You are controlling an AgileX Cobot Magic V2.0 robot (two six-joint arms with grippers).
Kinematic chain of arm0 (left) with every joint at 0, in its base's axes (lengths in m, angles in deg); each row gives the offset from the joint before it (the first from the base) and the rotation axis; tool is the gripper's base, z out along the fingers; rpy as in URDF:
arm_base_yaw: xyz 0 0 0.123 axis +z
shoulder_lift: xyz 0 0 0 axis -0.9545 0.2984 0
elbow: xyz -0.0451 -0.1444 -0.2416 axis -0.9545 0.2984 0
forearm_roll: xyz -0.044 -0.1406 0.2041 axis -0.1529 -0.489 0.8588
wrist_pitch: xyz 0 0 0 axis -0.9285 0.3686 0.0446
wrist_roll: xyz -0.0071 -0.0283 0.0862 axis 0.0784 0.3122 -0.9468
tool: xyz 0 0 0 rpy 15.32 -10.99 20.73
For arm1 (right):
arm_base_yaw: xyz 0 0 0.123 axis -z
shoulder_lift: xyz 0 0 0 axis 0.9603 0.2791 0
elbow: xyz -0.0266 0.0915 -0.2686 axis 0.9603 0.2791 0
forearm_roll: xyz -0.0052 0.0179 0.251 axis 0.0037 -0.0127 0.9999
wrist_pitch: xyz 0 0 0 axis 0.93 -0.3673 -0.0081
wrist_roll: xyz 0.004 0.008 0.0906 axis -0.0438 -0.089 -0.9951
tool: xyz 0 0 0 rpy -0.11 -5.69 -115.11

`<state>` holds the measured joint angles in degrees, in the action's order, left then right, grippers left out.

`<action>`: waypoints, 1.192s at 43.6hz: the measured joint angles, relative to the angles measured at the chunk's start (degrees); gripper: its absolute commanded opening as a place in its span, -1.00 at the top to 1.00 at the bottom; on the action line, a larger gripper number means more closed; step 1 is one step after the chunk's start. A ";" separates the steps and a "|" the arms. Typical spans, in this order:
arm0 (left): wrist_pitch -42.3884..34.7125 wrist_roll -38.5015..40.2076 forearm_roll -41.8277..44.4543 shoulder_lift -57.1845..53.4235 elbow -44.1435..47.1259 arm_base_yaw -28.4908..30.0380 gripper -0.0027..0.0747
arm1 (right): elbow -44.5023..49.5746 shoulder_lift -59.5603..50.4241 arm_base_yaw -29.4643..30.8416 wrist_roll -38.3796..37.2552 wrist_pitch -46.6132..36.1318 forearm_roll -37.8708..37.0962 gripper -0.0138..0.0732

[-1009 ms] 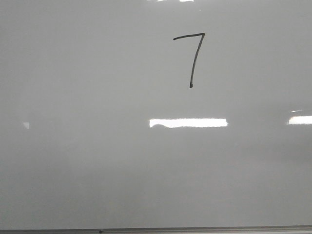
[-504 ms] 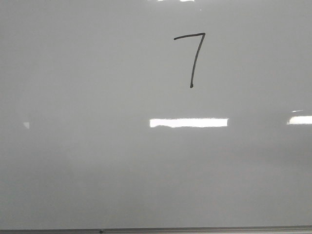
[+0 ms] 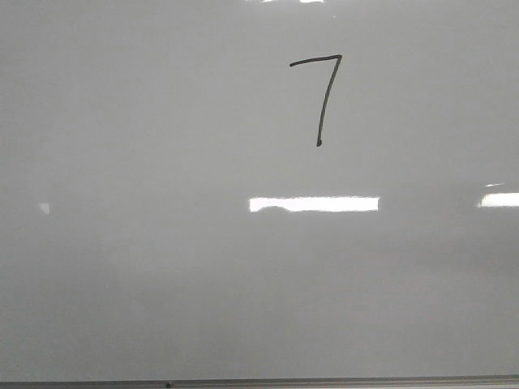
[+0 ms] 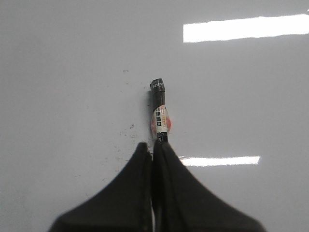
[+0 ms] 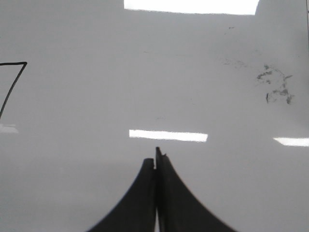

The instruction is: Write number 7 on whiteboard

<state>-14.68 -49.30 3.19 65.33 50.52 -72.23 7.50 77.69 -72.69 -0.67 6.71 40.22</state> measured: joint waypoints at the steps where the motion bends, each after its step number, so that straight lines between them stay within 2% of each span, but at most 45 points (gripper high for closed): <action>1: 0.00 0.00 0.00 0.00 0.00 0.00 0.98 | 0.00 0.00 0.00 0.00 -0.44 0.23 0.84; 22: 0.00 0.00 0.00 0.00 0.00 0.00 0.98 | 0.00 0.00 0.00 -2.92 -0.84 0.88 0.84; 52: 0.00 0.00 0.00 0.00 0.00 0.00 0.99 | 0.00 0.00 0.00 -2.92 1.08 1.00 0.84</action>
<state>-14.68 -49.30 3.19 65.33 50.52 -72.23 7.50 77.69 -72.69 -3.59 7.80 41.22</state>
